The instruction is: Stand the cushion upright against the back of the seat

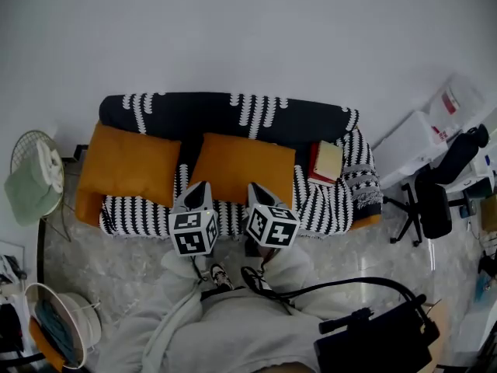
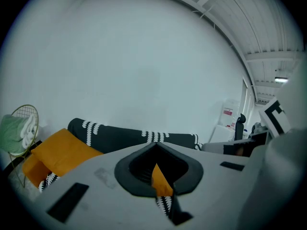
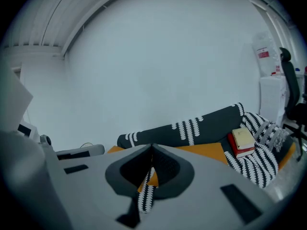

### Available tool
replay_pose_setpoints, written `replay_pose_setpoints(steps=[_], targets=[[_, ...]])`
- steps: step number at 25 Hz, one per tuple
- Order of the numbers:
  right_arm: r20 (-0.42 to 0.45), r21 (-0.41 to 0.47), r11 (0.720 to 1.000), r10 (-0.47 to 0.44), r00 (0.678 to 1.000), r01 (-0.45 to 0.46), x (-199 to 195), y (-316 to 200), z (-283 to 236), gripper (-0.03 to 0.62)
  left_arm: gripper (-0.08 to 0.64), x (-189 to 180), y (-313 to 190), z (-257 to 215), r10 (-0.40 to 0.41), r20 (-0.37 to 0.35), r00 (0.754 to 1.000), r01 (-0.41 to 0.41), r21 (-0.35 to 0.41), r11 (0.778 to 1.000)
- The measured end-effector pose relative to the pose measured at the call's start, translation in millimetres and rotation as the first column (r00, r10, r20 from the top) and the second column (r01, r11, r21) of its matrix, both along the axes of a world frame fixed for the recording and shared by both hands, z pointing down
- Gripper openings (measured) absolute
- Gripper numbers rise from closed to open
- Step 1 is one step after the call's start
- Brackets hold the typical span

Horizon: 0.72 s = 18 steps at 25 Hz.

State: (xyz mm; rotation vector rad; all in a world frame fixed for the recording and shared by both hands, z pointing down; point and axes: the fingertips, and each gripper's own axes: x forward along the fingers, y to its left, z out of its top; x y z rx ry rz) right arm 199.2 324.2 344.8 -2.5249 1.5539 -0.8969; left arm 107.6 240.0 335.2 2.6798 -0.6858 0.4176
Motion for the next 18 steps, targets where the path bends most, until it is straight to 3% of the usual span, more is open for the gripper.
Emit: replay_pose_setpoints(steps=[8,18], targets=[[0.017,-0.046,0.999,-0.004,1.0,0.004,6.7,-25.4,14.6,0.063,-0.005,15.5,-20.2,16.9,0.018,0.012,1.0,-0.018,-0.035,0.999],[0.037,-0.054,0.996,-0.068,0.997,0.07,25.9,-64.1,26.1,0.062,-0.005,26.4,-54.5,34.9,-0.042,0.047,0.998,0.045,-0.053,0.998]])
